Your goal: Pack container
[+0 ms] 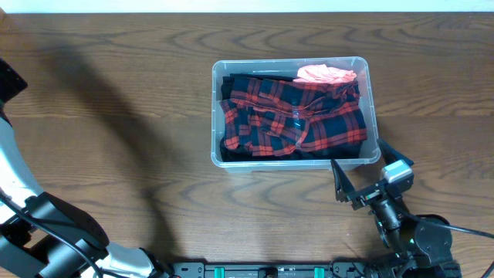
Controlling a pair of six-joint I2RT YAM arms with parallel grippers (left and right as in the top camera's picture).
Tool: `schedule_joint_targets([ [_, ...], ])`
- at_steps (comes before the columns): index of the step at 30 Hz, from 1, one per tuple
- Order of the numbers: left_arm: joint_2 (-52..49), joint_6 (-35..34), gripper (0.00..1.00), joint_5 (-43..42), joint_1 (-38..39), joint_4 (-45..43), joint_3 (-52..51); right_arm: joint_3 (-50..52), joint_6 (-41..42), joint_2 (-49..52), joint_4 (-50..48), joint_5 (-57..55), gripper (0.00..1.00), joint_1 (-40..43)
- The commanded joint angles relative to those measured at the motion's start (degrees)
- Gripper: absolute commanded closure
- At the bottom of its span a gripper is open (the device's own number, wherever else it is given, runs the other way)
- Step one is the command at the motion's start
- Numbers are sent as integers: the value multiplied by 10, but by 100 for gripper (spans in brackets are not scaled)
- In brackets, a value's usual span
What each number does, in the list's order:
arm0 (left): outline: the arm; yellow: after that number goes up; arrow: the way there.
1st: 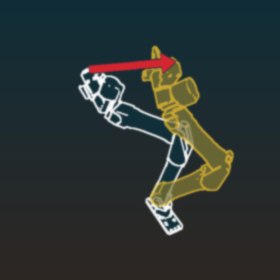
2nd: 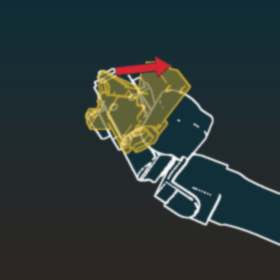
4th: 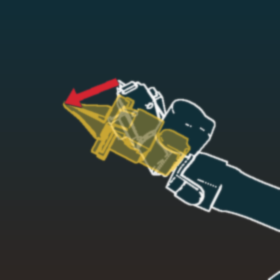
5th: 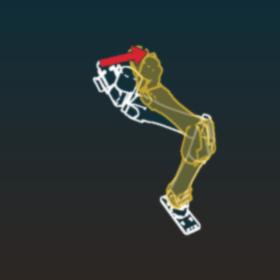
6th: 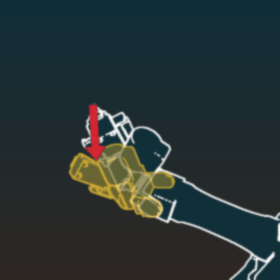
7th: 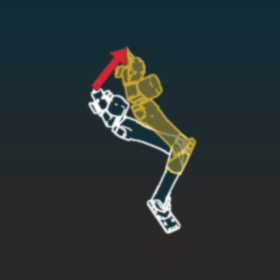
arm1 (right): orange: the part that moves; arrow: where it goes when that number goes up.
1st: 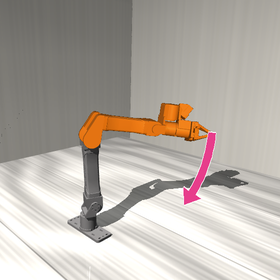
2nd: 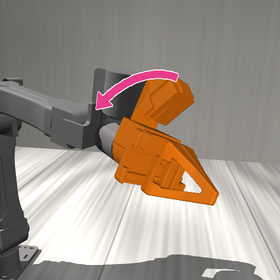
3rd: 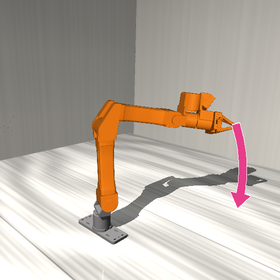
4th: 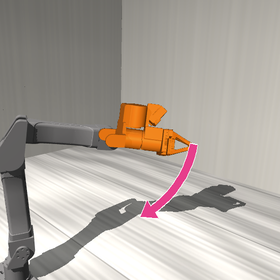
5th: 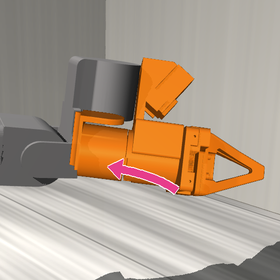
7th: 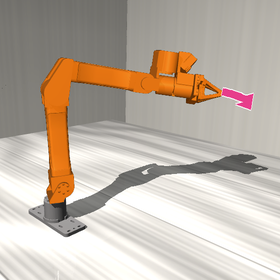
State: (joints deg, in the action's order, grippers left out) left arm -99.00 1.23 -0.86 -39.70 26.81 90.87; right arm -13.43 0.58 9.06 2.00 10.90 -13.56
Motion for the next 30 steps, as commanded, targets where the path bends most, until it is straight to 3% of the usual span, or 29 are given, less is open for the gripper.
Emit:
schedule_joint_targets([
  [1, 2, -7, 2, 3, -2, 1, 4, 19, -7, -11, -18, -2, 1, 0],
  [11, 2, -7, 2, 3, -2, 1, 4, 86, -20, -44, -124, -6, 1, 1],
  [30, 2, -7, 2, 3, -2, 1, 4, 130, -20, -88, -136, -21, 1, 63],
])
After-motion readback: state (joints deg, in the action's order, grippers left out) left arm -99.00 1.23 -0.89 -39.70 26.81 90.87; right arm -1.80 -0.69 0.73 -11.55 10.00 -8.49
